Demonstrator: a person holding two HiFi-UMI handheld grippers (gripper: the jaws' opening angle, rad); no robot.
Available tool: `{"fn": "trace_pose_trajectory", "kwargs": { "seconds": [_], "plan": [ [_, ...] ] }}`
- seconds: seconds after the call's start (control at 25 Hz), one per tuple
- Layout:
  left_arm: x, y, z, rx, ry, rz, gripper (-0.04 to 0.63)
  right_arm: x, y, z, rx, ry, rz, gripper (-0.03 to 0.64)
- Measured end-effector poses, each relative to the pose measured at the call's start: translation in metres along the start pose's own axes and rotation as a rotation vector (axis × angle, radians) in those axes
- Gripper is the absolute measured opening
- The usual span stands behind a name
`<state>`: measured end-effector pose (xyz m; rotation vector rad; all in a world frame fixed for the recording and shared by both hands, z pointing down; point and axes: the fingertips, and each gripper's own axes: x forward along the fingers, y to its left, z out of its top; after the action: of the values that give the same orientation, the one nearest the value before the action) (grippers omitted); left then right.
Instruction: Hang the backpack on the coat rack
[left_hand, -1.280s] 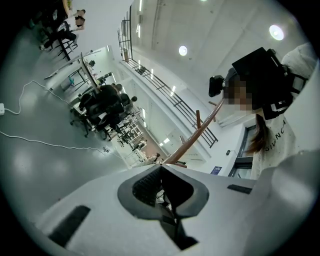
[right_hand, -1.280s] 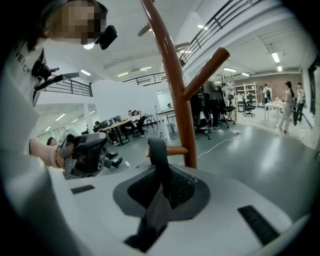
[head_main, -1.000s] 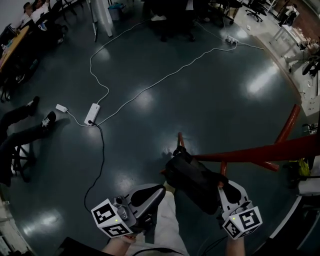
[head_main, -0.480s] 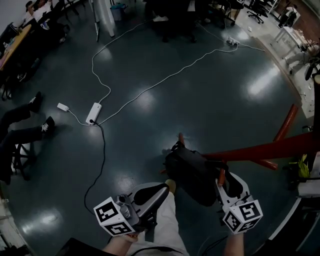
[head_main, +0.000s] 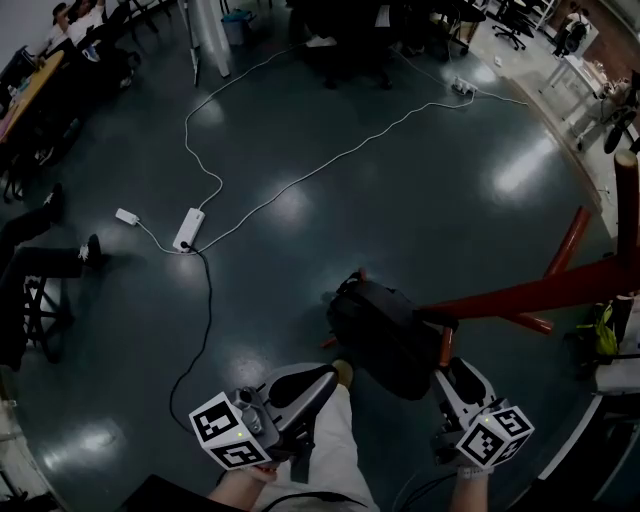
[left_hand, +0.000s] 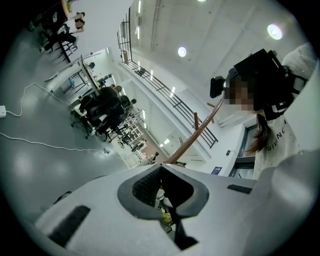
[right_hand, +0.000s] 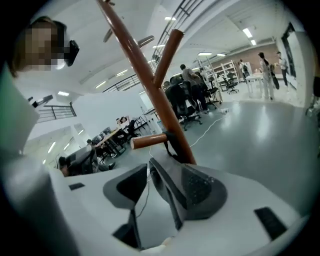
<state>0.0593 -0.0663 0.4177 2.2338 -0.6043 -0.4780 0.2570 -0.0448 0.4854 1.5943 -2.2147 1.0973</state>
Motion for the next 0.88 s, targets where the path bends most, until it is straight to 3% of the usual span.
{"fn": "trace_pose_trajectory", "kwargs": {
  "seconds": [0.16, 0.36, 0.56, 0.72, 0.88],
  "plan": [
    [-0.003, -0.004, 0.003, 0.000, 0.000, -0.009, 0.008, -0.009, 0.027, -0.012, 0.139, 0.040, 0.120, 0.200],
    [-0.002, -0.017, 0.013, 0.003, -0.002, -0.041, 0.008, -0.028, 0.081, 0.004, 0.232, -0.018, 0.277, 0.200],
    [0.010, -0.039, 0.024, 0.012, -0.008, -0.106, 0.008, -0.053, 0.137, 0.036, 0.153, -0.100, 0.376, 0.193],
    [0.018, -0.060, 0.037, 0.019, -0.012, -0.161, 0.008, -0.067, 0.169, 0.060, 0.049, -0.144, 0.335, 0.054],
    [0.023, -0.078, 0.045, 0.026, -0.007, -0.206, 0.008, -0.077, 0.199, 0.069, -0.014, -0.161, 0.350, 0.040]
  ]
}}
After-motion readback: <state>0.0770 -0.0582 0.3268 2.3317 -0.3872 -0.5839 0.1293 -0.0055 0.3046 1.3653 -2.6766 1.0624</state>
